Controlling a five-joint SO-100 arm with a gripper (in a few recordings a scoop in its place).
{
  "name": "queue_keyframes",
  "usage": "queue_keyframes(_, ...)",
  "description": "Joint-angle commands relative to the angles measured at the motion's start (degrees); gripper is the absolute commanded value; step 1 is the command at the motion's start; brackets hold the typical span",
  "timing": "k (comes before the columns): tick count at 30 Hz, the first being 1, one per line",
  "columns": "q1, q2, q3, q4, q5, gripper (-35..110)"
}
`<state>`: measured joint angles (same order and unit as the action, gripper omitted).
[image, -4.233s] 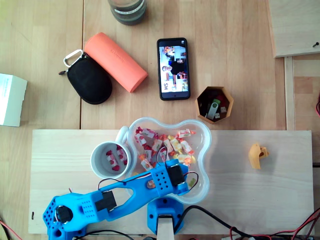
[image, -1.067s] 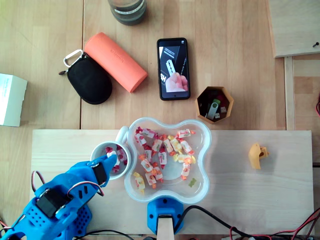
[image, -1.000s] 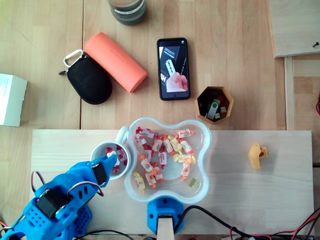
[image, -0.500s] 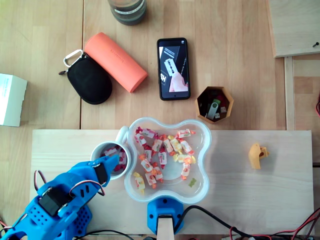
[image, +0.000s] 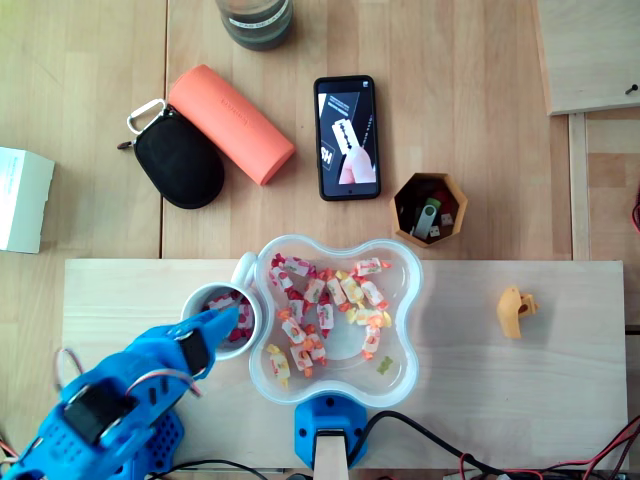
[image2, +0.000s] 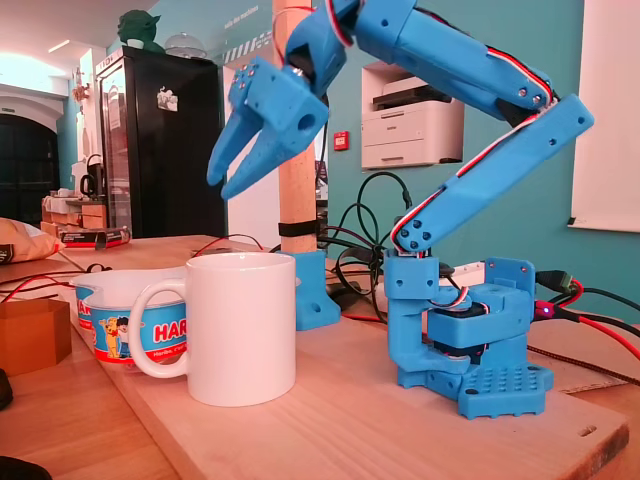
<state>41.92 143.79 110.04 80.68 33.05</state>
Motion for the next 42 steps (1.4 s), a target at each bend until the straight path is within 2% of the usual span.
queue_keyframes(1, -8.6, 5.7, -2.4, -0.2, 0.2, 12)
queue_keyframes(6, -27.8, 13.2, -2.0, -0.4, 0.2, 12)
queue_keyframes(9, -38.9, 13.3, 0.6, -5.4, 0.1, 13)
queue_keyframes(12, -46.3, 13.3, 7.9, -17.9, -1.9, 13)
queue_keyframes(14, -46.8, 13.8, 14.7, -27.7, -6.2, 13)
queue_keyframes(20, -45.0, 14.5, 32.5, -61.8, -32.0, 13)
queue_keyframes(25, -44.5, 15.0, 40.8, -80.4, -46.0, 13)
queue_keyframes(28, -44.6, 16.6, 43.2, -84.0, -46.2, 13)
queue_keyframes(34, -44.9, 22.9, 48.3, -84.0, -42.8, 13)
queue_keyframes(42, -45.0, 42.5, 60.4, -84.0, -37.3, 13)
